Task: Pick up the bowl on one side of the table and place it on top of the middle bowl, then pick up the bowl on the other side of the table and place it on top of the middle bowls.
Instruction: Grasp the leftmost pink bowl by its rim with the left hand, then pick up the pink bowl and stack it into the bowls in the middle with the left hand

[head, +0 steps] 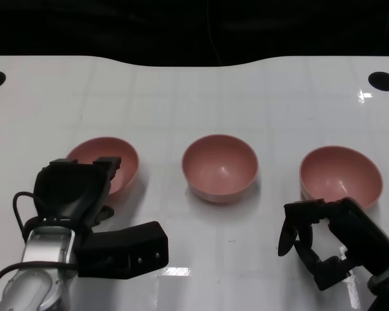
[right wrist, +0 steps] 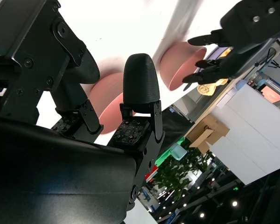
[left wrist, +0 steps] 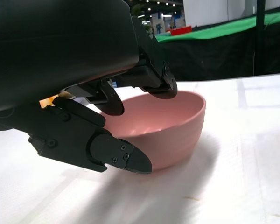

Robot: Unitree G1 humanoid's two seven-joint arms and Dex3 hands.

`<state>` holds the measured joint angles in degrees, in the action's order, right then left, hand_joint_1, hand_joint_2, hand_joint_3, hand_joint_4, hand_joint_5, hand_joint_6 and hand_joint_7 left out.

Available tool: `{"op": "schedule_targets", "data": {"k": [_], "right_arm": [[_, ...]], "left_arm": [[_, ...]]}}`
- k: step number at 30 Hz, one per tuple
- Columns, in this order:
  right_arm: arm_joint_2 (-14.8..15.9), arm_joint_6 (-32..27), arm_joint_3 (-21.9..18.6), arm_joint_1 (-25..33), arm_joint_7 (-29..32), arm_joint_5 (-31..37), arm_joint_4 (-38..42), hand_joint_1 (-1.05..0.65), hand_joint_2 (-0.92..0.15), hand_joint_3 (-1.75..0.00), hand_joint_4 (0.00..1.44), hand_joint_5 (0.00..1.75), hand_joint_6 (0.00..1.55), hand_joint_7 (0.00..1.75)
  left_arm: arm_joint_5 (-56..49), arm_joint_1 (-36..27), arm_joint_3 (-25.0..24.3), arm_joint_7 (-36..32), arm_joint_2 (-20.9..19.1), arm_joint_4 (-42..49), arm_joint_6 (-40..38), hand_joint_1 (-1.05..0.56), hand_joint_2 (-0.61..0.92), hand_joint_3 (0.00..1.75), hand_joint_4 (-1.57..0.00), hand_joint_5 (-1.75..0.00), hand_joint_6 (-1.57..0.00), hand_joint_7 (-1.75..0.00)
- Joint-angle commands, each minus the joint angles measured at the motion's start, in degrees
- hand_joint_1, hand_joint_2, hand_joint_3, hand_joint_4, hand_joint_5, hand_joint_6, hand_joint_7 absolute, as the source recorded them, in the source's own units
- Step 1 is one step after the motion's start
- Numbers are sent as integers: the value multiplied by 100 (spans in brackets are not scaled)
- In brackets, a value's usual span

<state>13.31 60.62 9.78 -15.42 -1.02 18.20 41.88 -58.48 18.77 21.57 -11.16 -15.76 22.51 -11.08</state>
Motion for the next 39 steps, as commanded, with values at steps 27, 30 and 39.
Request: {"op": "schedule_targets", "data": {"k": [27, 30, 39], "right_arm": [[47, -24, -55, 22, 51, -25, -17, 16, -12, -164, 90, 175, 88, 131], [43, -48, -47, 34, 36, -30, -29, 17, -12, -164, 90, 175, 88, 131], [79, -11, -55, 43, -7, -84, -10, 18, -11, -165, 90, 175, 89, 130]], "left_arm": [[555, 774, 528, -558, -369, 820, 559, -28, 92, 22, -79, -174, -123, -8], [566, 739, 435, -633, -524, 311, 694, -27, 91, 11, -83, -175, -124, -15], [894, 897, 345, -401, -525, -116, 1222, -23, 76, 49, -81, -175, -75, -142]]}}
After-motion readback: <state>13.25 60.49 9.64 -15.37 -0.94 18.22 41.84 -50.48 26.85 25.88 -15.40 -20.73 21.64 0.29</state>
